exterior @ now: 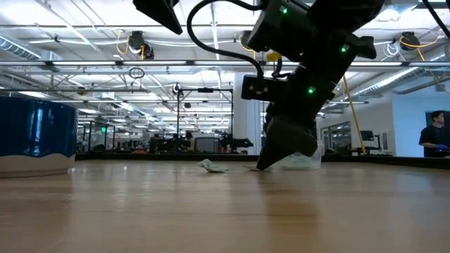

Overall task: Pick and place Stevia / Truvia into bins
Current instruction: Put the light green stevia packet into the transparent container

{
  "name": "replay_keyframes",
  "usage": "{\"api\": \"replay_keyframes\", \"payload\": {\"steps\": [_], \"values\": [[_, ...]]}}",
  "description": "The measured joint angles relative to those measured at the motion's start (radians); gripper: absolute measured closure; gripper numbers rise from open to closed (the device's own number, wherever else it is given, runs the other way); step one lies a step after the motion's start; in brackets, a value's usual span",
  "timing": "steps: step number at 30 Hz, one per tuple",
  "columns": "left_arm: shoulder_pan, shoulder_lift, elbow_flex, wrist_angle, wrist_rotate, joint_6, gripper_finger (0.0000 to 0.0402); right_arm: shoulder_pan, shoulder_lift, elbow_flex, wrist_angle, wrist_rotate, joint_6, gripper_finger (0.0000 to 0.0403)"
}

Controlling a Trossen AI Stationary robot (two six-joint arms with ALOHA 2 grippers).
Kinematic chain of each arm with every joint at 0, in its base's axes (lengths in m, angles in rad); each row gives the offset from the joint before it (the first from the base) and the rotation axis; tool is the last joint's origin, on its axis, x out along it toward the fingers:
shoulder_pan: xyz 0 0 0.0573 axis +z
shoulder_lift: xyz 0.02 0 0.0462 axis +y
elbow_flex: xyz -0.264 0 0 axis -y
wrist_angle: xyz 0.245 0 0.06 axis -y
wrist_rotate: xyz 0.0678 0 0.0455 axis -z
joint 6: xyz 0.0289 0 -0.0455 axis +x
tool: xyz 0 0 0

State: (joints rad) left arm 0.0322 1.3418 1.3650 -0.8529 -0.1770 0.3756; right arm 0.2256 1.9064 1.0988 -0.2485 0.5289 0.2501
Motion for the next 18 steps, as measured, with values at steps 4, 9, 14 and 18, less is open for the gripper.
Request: {"api": "replay_keyframes", "payload": {"steps": [4, 9, 14, 18], "values": [[0.000, 0.000, -0.012, 0.000, 0.002, 0.012, 0.0355, -0.002, 0.000, 0.000, -0.025, -0.009, 0.010, 0.0330], [0.000, 0.000, -0.014, -0.001, 0.003, -0.001, 0.0355, -0.002, 0.000, 0.000, -0.026, -0.010, 0.019, 0.0359], [0.000, 0.000, -0.014, -0.005, 0.112, -0.058, 0.0355, -0.002, 0.000, 0.000, -0.027, -0.010, 0.019, 0.0398], [-0.015, -0.001, -0.063, 0.043, 0.238, -0.060, 0.0355, 0.000, 0.000, 0.000, -0.022, -0.010, 0.018, 0.0397]]}}
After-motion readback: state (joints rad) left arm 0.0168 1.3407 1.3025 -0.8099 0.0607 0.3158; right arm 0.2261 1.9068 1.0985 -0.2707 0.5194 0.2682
